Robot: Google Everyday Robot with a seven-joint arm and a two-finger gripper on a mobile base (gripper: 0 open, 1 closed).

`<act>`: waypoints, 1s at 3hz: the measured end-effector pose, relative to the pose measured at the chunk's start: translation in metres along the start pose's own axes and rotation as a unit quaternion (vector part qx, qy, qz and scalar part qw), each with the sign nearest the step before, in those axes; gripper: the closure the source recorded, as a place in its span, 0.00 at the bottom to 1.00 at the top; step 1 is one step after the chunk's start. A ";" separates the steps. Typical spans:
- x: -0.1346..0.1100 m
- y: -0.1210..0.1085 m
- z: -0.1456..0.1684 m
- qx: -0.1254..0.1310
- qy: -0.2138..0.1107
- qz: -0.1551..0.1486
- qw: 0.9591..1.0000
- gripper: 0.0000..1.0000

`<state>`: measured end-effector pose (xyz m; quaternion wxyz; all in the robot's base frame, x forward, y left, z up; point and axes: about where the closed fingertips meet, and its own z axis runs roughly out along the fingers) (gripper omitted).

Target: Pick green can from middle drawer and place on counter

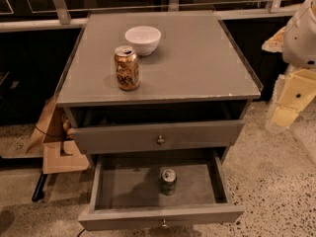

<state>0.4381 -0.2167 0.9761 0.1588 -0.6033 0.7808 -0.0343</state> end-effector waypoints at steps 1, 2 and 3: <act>0.000 0.000 0.000 0.000 0.000 0.000 1.000 0.00; 0.000 0.000 0.000 0.002 -0.001 0.000 1.000 0.15; 0.000 0.007 0.033 -0.002 -0.024 0.010 1.000 0.46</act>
Offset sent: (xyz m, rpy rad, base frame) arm 0.0002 0.0006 -0.0030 0.0035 0.0007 0.0019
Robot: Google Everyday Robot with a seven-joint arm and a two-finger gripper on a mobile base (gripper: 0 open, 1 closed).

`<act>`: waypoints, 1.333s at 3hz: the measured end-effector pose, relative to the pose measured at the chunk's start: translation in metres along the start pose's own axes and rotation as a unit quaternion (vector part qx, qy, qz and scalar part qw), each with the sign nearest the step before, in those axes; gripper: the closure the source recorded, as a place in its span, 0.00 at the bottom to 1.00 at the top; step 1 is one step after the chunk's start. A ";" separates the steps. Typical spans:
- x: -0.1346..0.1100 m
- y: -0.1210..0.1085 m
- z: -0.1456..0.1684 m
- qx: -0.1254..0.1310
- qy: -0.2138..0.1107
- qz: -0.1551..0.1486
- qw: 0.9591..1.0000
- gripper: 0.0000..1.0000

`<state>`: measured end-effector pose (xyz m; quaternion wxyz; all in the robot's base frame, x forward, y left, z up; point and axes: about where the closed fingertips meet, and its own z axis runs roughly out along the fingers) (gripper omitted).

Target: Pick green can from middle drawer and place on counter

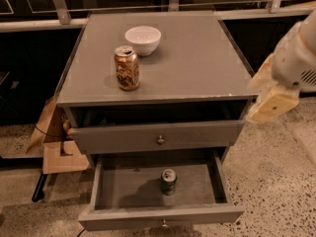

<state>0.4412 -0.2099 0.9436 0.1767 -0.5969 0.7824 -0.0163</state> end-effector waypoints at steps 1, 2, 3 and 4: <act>0.005 0.010 0.048 -0.012 -0.040 0.027 0.999 0.70; 0.011 0.030 0.109 -0.036 -0.082 0.070 0.994 0.93; 0.011 0.029 0.115 -0.029 -0.085 0.074 0.993 1.00; 0.011 0.030 0.115 -0.030 -0.084 0.074 0.993 1.00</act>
Offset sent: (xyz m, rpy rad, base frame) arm 0.0005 0.0310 -0.2049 0.3629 0.1074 -0.1427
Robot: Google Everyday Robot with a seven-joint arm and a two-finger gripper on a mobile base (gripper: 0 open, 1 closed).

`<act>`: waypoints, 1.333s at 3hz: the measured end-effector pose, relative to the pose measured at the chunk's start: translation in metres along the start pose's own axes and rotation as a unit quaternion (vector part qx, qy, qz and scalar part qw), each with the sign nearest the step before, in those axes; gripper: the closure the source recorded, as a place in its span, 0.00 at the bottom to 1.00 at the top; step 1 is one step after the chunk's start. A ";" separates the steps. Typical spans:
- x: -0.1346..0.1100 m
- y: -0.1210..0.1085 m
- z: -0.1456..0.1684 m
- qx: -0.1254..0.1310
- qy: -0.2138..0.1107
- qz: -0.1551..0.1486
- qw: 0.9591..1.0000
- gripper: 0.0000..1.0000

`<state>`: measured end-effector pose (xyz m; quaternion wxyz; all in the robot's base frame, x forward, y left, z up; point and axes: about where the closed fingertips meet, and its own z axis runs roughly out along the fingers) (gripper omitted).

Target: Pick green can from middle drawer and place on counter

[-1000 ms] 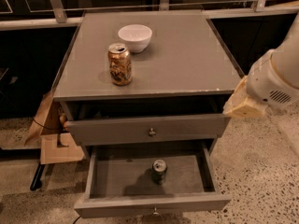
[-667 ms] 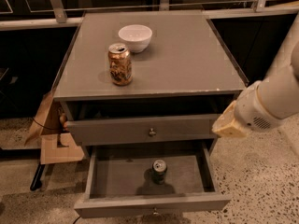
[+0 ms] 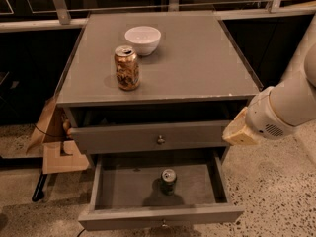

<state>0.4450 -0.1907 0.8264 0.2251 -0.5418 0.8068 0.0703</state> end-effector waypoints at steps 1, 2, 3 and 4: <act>0.024 0.002 0.019 0.002 0.021 0.002 1.000 1.00; 0.065 0.014 0.060 0.004 0.020 0.013 1.000 1.00; 0.102 0.027 0.113 0.008 -0.007 0.033 0.999 1.00; 0.136 0.047 0.179 0.001 -0.038 0.072 0.997 1.00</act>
Offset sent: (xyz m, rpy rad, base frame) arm -0.0228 -0.0545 -0.1649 -0.0151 -0.0172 -0.0909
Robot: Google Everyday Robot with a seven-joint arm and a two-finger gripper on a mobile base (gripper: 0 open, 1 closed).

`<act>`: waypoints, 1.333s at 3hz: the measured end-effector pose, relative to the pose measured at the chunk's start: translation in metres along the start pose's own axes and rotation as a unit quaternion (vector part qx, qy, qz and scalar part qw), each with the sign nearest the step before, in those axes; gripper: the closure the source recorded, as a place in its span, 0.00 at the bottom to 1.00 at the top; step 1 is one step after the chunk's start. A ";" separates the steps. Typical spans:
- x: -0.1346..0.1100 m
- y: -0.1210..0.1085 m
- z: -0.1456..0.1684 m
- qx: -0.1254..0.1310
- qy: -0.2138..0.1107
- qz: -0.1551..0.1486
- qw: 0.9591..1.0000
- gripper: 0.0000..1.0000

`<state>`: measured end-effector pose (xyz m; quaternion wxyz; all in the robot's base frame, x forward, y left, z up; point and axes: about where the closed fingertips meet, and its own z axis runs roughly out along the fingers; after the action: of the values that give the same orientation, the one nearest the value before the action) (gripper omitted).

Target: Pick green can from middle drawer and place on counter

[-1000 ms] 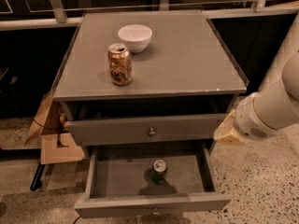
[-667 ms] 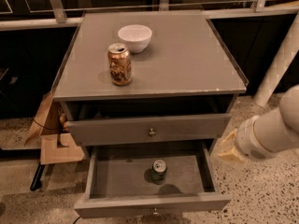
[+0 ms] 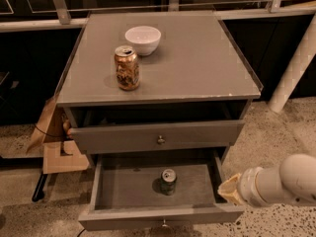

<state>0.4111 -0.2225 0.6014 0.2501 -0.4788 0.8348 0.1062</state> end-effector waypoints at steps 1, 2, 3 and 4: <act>0.002 -0.006 0.009 0.008 -0.008 0.005 1.000 1.00; 0.010 -0.008 0.017 0.014 -0.020 0.004 1.000 1.00; 0.011 -0.008 0.040 0.013 -0.056 0.007 0.998 1.00; 0.002 -0.005 0.067 -0.003 -0.090 0.002 0.996 0.81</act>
Offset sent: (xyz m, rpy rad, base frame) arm 0.0097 -0.0126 -0.0324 0.0424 -0.0672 -0.0321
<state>0.4354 -0.1982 0.5434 0.3225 -0.4667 0.8095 0.1515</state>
